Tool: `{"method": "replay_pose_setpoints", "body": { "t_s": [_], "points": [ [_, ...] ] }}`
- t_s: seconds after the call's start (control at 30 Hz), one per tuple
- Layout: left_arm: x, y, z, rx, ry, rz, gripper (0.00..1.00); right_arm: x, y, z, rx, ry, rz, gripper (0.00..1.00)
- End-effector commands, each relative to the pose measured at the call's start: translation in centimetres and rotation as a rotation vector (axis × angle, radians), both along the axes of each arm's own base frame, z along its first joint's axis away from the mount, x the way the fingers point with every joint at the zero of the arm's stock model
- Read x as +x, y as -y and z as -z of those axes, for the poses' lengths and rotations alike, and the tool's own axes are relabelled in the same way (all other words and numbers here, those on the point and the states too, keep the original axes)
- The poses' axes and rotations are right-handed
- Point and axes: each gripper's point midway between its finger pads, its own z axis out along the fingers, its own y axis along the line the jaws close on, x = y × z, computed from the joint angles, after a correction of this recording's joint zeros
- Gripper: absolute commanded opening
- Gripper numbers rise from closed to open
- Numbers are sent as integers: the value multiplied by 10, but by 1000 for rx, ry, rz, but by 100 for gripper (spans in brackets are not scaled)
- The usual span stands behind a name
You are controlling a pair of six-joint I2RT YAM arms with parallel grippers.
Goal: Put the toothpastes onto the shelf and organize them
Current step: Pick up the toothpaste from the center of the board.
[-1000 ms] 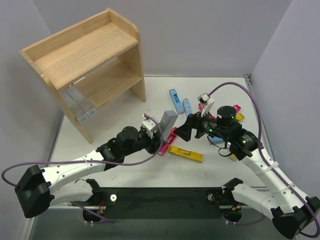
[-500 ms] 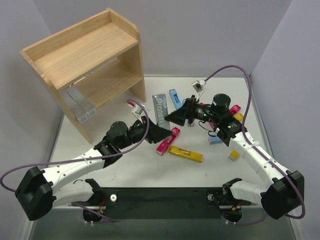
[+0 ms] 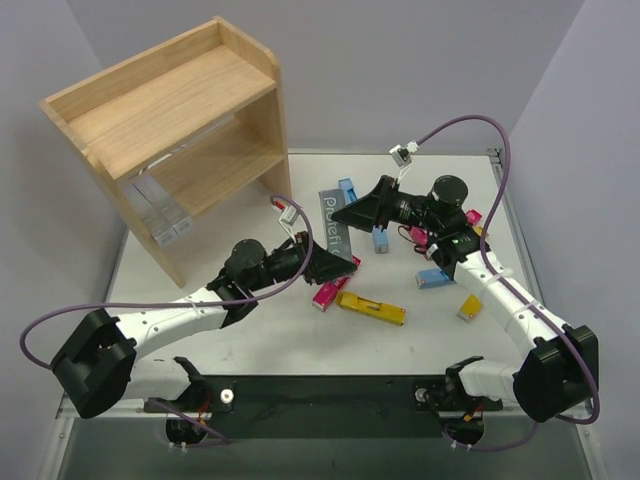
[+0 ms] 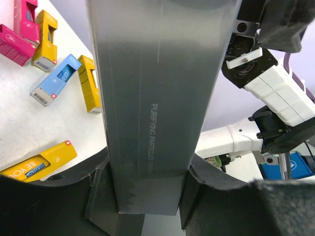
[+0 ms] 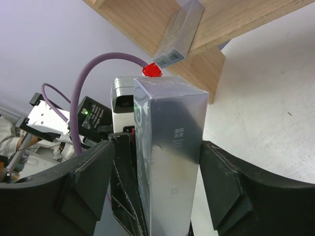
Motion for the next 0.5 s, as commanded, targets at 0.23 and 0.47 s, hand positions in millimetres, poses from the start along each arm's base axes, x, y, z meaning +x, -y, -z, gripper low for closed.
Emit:
{"method": "replay_pose_setpoints", "body": {
  "t_s": [0.23, 0.47],
  "points": [
    [-7, 12, -45, -113, 102, 99, 34, -6, -2, -30, 38, 83, -48, 61],
    [-5, 14, -44, -107, 108, 101, 34, -3, -3, -29, 29, 69, -47, 45]
  ]
}}
